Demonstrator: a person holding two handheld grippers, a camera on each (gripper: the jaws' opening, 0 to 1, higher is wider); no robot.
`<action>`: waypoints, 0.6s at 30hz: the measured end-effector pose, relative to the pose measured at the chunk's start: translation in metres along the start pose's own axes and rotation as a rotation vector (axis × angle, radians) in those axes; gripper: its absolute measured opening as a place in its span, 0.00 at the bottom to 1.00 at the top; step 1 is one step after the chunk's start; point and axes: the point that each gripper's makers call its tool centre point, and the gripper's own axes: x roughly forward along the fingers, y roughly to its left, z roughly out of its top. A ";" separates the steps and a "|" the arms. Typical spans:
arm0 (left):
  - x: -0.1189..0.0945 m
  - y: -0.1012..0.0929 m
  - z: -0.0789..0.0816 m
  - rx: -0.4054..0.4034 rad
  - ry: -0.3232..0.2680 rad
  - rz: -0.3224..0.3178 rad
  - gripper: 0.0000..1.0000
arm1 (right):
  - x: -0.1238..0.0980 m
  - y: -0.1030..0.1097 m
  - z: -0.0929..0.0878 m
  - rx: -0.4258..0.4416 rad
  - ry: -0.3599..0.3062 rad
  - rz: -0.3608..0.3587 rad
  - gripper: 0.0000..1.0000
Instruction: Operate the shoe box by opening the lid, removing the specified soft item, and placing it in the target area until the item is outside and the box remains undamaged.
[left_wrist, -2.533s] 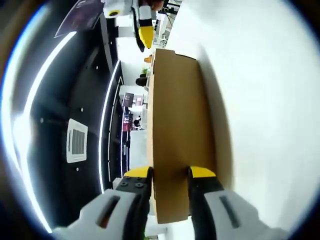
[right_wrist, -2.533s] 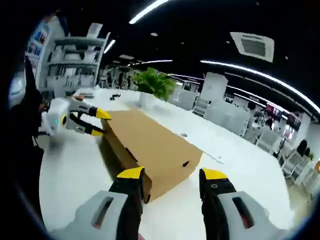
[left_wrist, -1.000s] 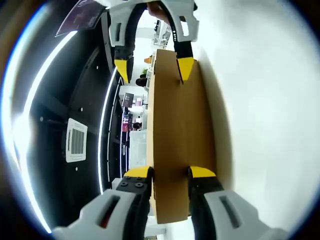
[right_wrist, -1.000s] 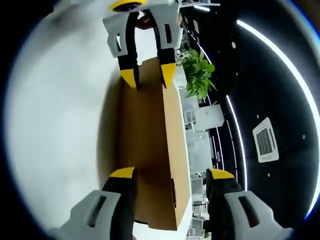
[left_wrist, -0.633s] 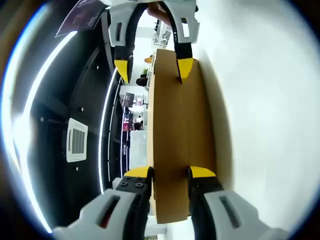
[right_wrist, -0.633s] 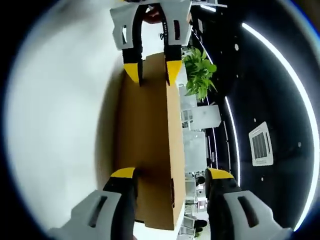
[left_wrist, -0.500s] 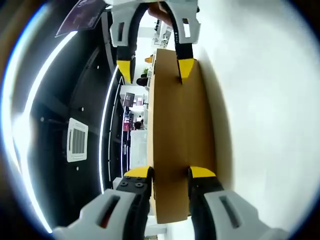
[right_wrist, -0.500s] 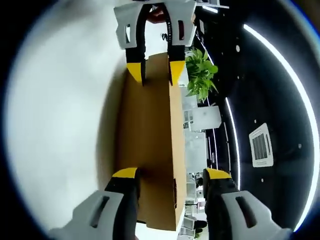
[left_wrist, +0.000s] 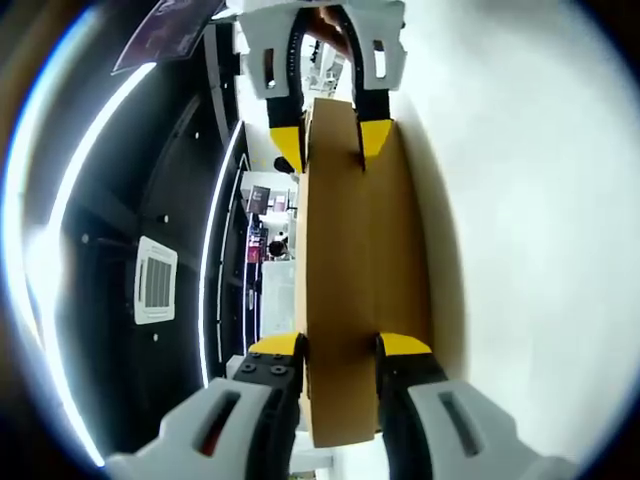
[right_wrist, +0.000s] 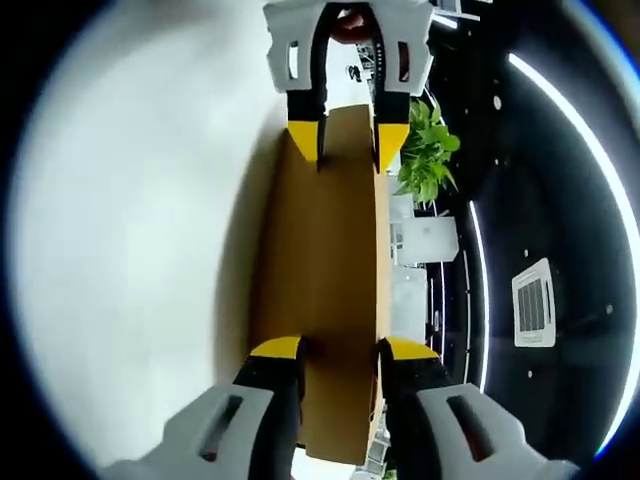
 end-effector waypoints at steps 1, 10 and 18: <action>0.000 0.000 0.000 -0.005 0.001 -0.002 0.28 | 0.000 0.000 0.000 -0.002 -0.001 0.001 0.29; -0.001 0.000 0.000 0.004 0.004 -0.010 0.28 | 0.000 -0.001 0.000 0.008 -0.011 0.011 0.29; 0.000 0.000 0.000 -0.006 -0.002 -0.009 0.28 | 0.000 -0.001 0.000 0.012 -0.019 0.013 0.29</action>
